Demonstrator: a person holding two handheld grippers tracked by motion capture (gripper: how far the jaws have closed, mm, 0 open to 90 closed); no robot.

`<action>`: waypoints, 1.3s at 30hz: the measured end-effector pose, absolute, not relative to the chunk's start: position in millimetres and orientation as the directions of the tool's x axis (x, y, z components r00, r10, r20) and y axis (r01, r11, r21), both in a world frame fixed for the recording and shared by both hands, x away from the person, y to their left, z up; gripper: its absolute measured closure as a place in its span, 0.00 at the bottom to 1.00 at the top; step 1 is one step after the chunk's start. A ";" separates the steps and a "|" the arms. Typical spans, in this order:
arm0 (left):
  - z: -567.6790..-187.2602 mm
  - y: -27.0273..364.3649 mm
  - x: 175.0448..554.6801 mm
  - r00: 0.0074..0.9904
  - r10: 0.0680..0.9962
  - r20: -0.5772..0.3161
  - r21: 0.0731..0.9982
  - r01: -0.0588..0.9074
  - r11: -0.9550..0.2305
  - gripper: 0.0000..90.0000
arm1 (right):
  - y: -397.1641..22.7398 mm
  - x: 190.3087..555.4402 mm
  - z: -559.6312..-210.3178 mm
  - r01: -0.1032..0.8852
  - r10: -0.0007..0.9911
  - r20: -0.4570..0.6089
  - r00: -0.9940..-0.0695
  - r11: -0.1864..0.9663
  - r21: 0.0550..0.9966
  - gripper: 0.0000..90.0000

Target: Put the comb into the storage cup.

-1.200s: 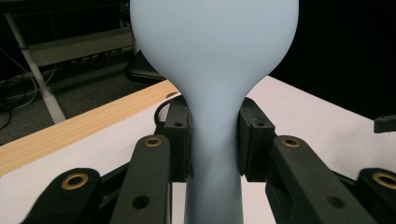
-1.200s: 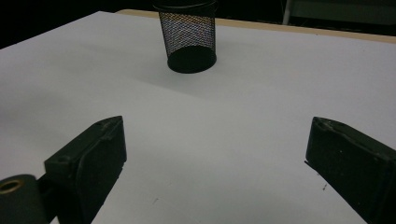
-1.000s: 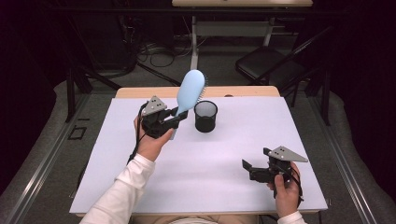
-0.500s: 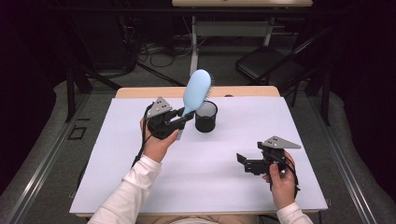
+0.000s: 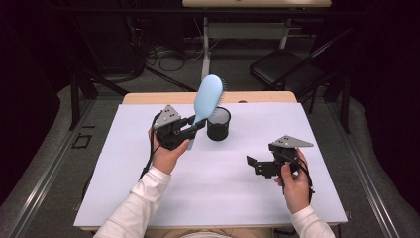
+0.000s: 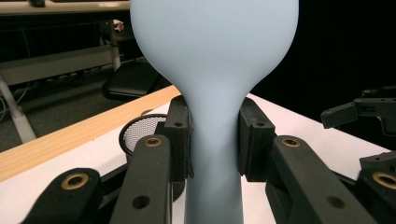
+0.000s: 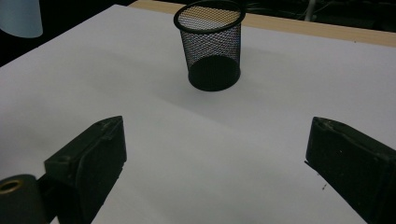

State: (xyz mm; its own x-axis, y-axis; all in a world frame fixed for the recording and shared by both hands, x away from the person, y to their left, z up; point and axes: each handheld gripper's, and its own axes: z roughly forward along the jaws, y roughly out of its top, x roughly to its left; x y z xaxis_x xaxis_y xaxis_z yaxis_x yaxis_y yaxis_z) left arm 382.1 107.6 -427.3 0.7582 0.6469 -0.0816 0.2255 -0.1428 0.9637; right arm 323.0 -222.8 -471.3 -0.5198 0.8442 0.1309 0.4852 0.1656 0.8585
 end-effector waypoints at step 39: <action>-443.7 97.9 380.4 0.730 0.681 -0.060 0.964 0.218 -0.149 0.78 | -197.1 367.6 -449.4 0.566 0.833 0.245 -0.496 0.096 0.819 0.04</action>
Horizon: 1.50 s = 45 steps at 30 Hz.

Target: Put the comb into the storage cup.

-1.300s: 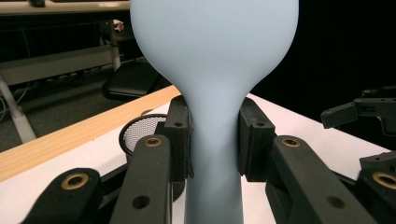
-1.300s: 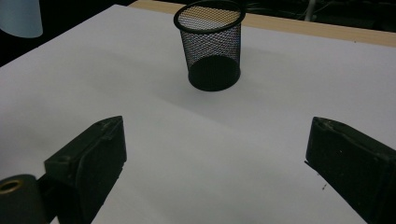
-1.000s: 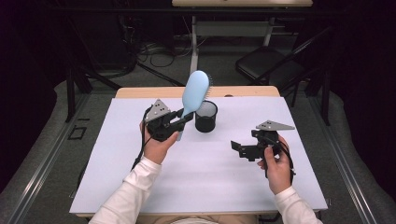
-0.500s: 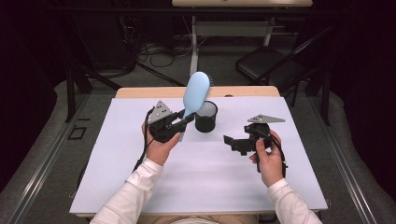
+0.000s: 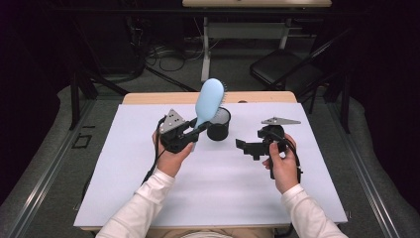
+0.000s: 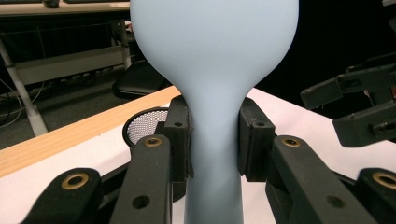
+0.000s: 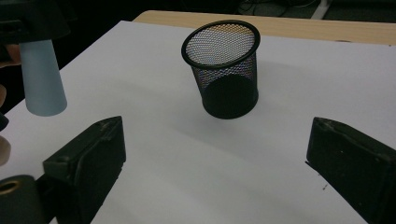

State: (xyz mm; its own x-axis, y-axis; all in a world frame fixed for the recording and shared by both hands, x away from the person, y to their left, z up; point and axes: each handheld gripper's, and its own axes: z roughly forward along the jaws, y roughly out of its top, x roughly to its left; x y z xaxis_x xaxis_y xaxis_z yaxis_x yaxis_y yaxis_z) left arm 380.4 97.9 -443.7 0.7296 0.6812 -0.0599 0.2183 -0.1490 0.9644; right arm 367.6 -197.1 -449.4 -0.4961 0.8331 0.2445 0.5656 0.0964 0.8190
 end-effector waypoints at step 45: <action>-449.6 100.2 383.1 0.723 0.689 -0.058 0.962 0.225 -0.155 0.78 | -180.4 389.4 -407.5 0.580 0.797 0.264 -0.544 0.129 0.804 0.00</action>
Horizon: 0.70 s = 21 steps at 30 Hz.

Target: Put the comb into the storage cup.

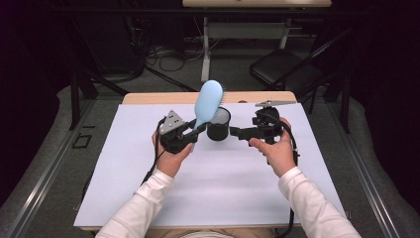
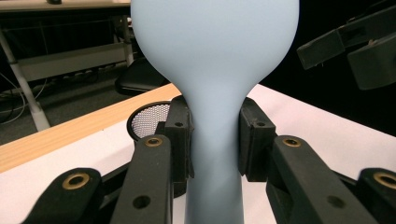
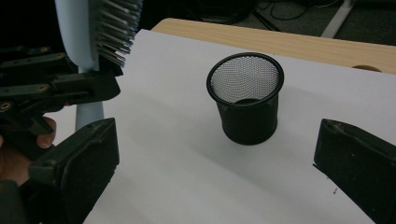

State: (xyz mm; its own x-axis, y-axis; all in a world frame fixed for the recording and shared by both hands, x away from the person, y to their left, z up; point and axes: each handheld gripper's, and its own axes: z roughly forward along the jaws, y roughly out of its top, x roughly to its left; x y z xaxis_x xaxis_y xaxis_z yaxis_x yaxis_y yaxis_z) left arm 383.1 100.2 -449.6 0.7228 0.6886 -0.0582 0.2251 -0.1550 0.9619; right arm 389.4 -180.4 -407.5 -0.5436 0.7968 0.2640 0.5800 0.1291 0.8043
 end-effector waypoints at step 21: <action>-454.7 98.7 383.9 0.719 0.692 -0.056 0.958 0.233 -0.165 0.78 | -161.0 395.4 -379.7 0.563 0.749 0.320 -0.581 0.086 0.822 0.00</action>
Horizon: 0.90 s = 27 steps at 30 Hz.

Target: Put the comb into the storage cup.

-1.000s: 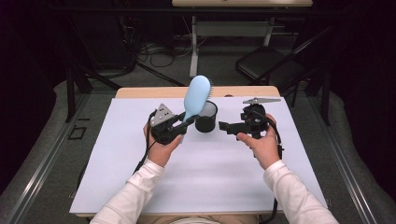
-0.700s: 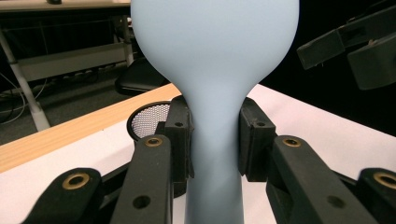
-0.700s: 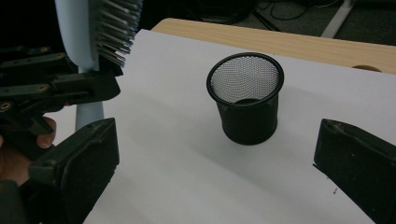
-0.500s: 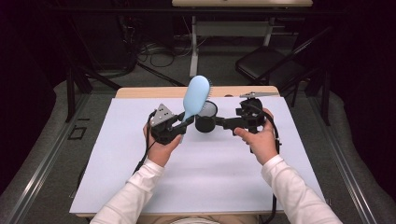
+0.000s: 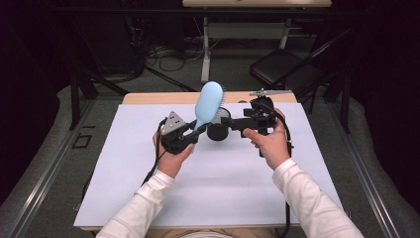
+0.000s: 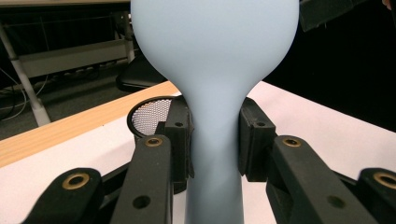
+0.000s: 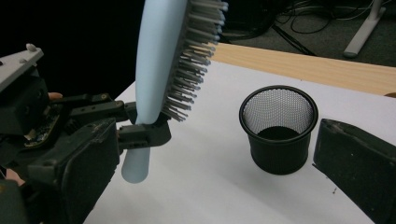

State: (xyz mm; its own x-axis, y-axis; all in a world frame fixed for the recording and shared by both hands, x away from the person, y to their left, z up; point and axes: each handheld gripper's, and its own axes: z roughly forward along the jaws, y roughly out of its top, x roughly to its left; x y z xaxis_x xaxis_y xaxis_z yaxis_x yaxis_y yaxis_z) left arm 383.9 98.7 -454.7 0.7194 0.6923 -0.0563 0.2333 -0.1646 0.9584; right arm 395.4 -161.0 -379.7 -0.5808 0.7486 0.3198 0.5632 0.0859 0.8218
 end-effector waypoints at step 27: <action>-458.0 94.3 382.7 0.723 0.688 -0.055 0.956 0.236 -0.172 0.78 | -149.0 410.2 -366.8 0.581 0.737 0.349 -0.579 0.073 0.810 0.02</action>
